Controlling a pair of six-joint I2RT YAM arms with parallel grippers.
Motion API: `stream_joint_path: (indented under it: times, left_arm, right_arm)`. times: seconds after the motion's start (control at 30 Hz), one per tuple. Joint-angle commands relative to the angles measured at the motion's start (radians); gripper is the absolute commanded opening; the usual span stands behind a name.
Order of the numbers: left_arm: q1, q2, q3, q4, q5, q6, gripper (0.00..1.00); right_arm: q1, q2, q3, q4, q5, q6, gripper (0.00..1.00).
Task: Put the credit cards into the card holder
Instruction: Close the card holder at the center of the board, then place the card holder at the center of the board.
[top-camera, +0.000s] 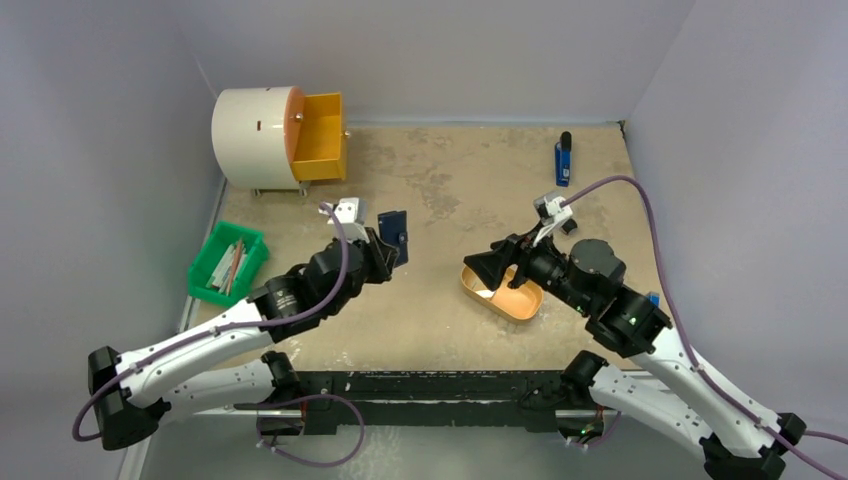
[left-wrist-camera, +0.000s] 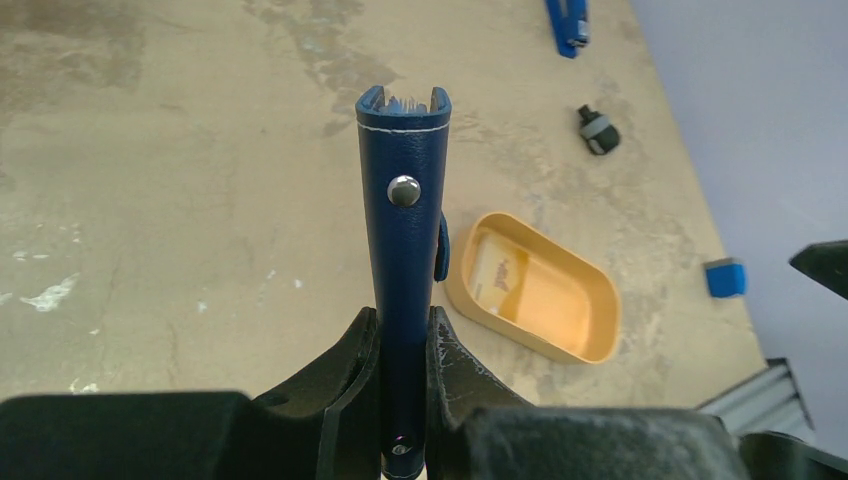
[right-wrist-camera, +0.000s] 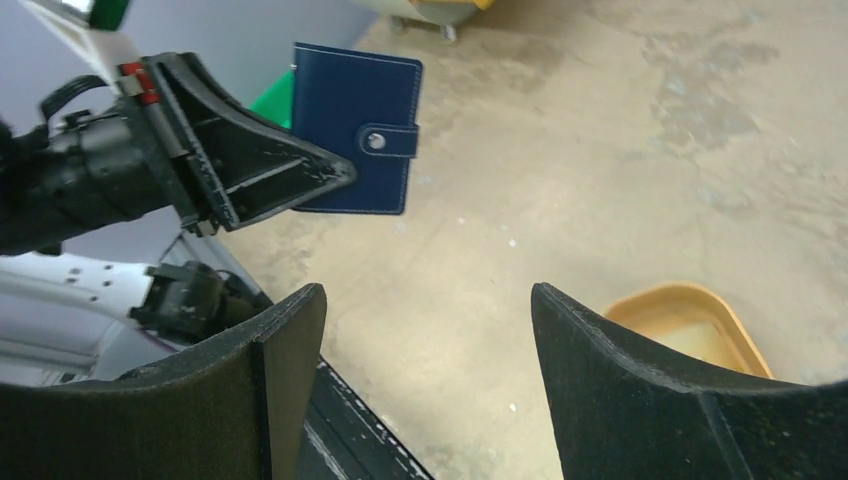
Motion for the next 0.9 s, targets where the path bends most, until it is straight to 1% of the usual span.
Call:
stream_joint_path:
  times: [0.0, 0.07, 0.17, 0.23, 0.4, 0.53, 0.6, 0.7, 0.87]
  left_arm:
    - [0.025, 0.08, 0.021, -0.015, -0.105, -0.018, 0.0]
    - [0.07, 0.155, 0.029, -0.033, -0.094, -0.042, 0.0]
    - [0.165, 0.279, 0.053, -0.034, 0.006, -0.071, 0.0]
    - [0.213, 0.356, 0.061, 0.01, 0.09, -0.074, 0.0]
    - [0.265, 0.521, 0.098, 0.204, 0.278, -0.068, 0.0]
    - [0.331, 0.644, 0.087, 0.358, 0.379, -0.108, 0.0]
    - [0.369, 0.714, 0.088, 0.417, 0.465, -0.131, 0.0]
    - [0.415, 0.799, 0.099, 0.513, 0.607, -0.206, 0.0]
    - [0.464, 0.863, 0.069, 0.749, 0.723, -0.348, 0.0]
  right_arm:
    - [0.001, 0.027, 0.008, -0.049, 0.162, 0.05, 0.77]
    - [0.002, 0.062, 0.029, -0.119, 0.191, 0.033, 0.77]
    - [0.001, 0.111, 0.047, -0.207, 0.235, 0.039, 0.76]
    - [0.0, 0.125, 0.046, -0.239, 0.245, 0.049, 0.76]
    - [0.0, 0.092, -0.004, -0.217, 0.231, 0.069, 0.75]
    - [0.001, 0.073, -0.033, -0.204, 0.216, 0.085, 0.76]
    - [0.0, 0.078, -0.038, -0.203, 0.208, 0.085, 0.76]
    - [-0.001, 0.085, -0.033, -0.207, 0.206, 0.086, 0.76]
    - [0.0, 0.08, -0.043, -0.189, 0.193, 0.092, 0.76]
